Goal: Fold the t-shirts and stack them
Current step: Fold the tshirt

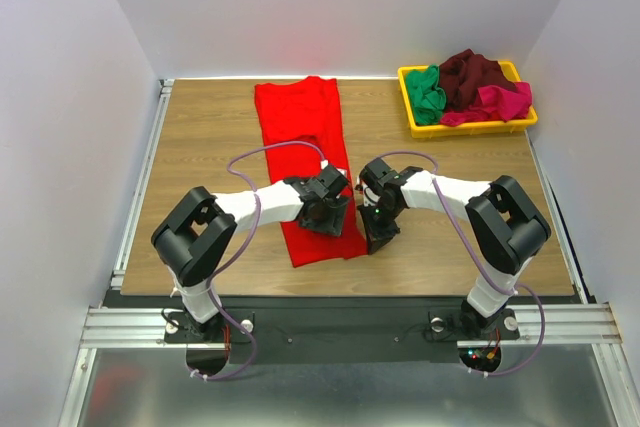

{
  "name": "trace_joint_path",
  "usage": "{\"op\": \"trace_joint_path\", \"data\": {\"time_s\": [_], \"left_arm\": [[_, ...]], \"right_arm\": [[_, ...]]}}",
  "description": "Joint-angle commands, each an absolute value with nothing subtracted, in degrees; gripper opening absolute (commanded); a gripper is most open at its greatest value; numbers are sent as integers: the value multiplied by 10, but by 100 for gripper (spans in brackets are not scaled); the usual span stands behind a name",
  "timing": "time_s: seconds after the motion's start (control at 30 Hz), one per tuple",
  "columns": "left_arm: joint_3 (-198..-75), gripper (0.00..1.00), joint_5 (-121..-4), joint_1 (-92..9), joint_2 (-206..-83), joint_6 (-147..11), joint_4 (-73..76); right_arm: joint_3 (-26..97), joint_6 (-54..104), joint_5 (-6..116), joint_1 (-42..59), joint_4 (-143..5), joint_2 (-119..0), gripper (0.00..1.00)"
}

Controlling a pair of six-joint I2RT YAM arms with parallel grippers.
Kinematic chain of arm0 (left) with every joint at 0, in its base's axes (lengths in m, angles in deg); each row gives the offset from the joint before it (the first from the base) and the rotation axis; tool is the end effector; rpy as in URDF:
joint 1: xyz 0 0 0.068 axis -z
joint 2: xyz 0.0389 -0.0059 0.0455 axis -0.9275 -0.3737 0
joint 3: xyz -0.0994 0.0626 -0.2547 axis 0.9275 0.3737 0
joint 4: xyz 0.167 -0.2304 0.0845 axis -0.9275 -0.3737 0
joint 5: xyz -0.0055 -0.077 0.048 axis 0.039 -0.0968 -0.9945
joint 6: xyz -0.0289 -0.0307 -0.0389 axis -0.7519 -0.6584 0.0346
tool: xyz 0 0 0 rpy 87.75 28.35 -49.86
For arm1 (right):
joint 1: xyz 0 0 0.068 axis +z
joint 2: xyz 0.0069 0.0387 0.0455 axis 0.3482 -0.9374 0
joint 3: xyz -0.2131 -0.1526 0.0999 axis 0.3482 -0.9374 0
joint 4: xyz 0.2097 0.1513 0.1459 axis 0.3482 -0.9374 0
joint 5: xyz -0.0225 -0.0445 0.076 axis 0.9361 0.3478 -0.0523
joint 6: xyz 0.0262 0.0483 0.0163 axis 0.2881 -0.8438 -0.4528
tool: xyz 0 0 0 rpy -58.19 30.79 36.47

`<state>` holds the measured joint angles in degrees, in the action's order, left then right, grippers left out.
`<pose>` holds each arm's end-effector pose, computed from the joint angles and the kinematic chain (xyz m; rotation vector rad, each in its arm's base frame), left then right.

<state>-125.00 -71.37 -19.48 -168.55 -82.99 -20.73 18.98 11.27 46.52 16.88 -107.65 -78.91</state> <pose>0.2527 -0.2855 0.1555 0.4931 2.6149 -0.4498 0.2629 0.2144 0.1269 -0.4900 3.0555 0.5164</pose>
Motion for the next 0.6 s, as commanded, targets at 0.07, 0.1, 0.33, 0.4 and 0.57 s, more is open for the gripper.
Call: {"op": "trace_joint_path", "data": {"time_s": [0.07,0.1,0.33,0.4,0.57], "left_arm": [[-1240,71,-817,-204,-1665,-825,-332],[-1242,71,-818,-205,-1664,-825,-335],[-1270,71,-813,-207,-1647,-833,-356],[-1278,71,-820,-207,-1639,-832,-370],[-1283,71,-819,-208,-1590,-824,-377]], "right_arm": [[186,123,528,178,-1063,-814,0],[186,123,528,178,-1062,-815,0],[185,126,525,178,-1063,-810,0],[185,127,525,178,-1063,-808,0],[189,129,522,178,-1062,-807,0]]}}
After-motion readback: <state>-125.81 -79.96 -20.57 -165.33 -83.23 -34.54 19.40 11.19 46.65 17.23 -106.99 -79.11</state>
